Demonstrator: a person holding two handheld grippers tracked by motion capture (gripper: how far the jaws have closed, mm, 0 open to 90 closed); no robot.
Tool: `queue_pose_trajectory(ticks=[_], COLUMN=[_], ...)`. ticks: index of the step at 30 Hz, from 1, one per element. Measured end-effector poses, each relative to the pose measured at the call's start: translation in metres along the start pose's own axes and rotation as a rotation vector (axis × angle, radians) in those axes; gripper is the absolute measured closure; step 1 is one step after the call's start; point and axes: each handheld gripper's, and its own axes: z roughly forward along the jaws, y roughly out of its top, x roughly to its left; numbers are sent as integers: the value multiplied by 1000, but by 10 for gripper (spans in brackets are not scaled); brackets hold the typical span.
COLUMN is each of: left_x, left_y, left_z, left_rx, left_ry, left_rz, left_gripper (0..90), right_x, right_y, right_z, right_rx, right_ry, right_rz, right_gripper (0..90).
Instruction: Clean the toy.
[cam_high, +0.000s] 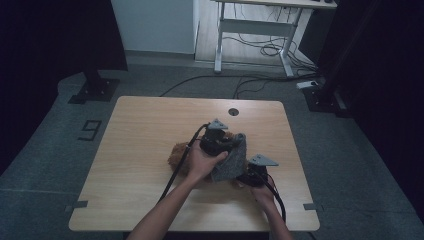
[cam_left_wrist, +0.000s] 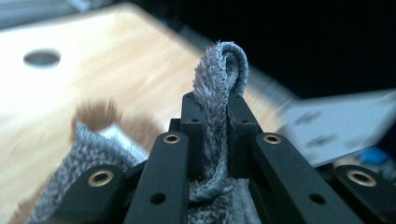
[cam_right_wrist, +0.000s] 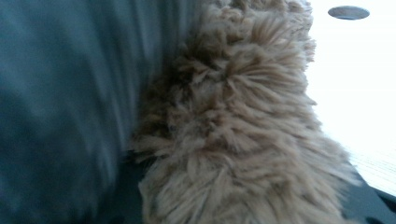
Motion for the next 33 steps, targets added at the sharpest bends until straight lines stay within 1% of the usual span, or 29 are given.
queue_pose_trajectory(ticks=[1, 2, 3, 4, 5, 6, 7, 8, 9, 10, 11, 12, 13, 14, 15, 16, 17, 18, 19, 20, 21, 24, 25, 26, 27, 28, 30, 32, 33], left_x=[3, 7, 11, 15, 15, 14, 14, 15, 17, 20, 24, 35, 35, 44, 52, 62, 62, 76, 76, 80, 82, 82, 82, 82, 82, 82, 83, 84, 82], left_y=[-7, -14, -20, -26, -26, -31, -31, -34, -36, -40, -45, -54, -54, -60, -66, -74, -74, -85, -85, -90, -93, -98, -98, -102, -102, -104, -105, -104, -98], left_z=[7, 11, 12, 8, 8, -1, -1, -7, -12, -18, -24, -37, -37, -46, -56, -68, -68, -81, -81, -86, -91, -103, -103, -107, -107, -112, -116, -121, -123], left_rx=[37, 54, 39, 17, 17, 9, 9, 3, 0, -9, -18, -39, -39, -58, -68, -64, -64, -75, -75, -81, -89, -100, -100, -103, -103, -105, -108, -122, -135], left_ry=[11, 4, -15, -36, -36, -4, -4, 22, 34, 57, 77, 95, 95, 106, 127, 152, 152, 120, 120, 107, 111, 141, 141, 128, 128, 130, 130, 124, 105], left_rz=[3, -8, -28, -49, -49, -20, -20, -5, -1, 2, 2, -19, -19, -43, -60, -66, -66, -116, -116, -135, -137, -122, -122, -128, -128, -128, -134, -148, -141], left_gripper=[799, 799, 799, 800, 800, 800, 800, 800, 800, 799, 799, 798, 798, 798, 798, 798, 798, 798, 798, 798, 798, 798, 798, 797, 798, 798, 798, 799, 802], right_x=[0, 0, 0, 0, 0, 1, 1, 1, 1, 0, 0, -1, -1, -1, -1, -1, -1, -1, -1, -1, 0, 2, 1, 2, 2, 2, 1, 0, 0], right_y=[0, 0, -1, -1, -1, -1, -1, 0, -1, -1, -1, -1, -1, -1, -1, -1, -1, -1, -2, -2, -2, -2, -2, -2, -2, -2, -3, -3, -2], right_z=[0, 0, 1, 1, 1, 1, 1, 0, 0, 0, 0, 0, 0, 0, 0, 0, 0, 0, 0, 0, 1, 2, 2, 1, 1, 1, 1, 1, 2], right_rx=[1, 1, 10, 8, 8, 13, 13, 18, 19, 17, 17, 18, 18, 17, 17, 16, 16, 16, 15, 15, 14, 13, 14, 14, 15, 14, 11, 13, 14], right_ry=[1, 2, -1, 2, 2, 2, 2, -2, -4, -5, -5, 2, 2, 3, 5, 6, 6, 16, 21, 21, 26, 22, 23, 22, 22, 23, 23, 25, 24], right_rz=[0, 0, -8, -6, -6, -13, -13, -11, -4, 7, 7, 20, 20, 21, 19, 21, 21, 18, 17, 17, 14, 17, 17, 15, 12, 12, 13, 21, 28], right_gripper=[505, 505, 504, 505, 505, 509, 509, 513, 517, 522, 522, 525, 525, 526, 526, 528, 528, 528, 528, 528, 528, 528, 529, 529, 529, 529, 529, 529, 530])
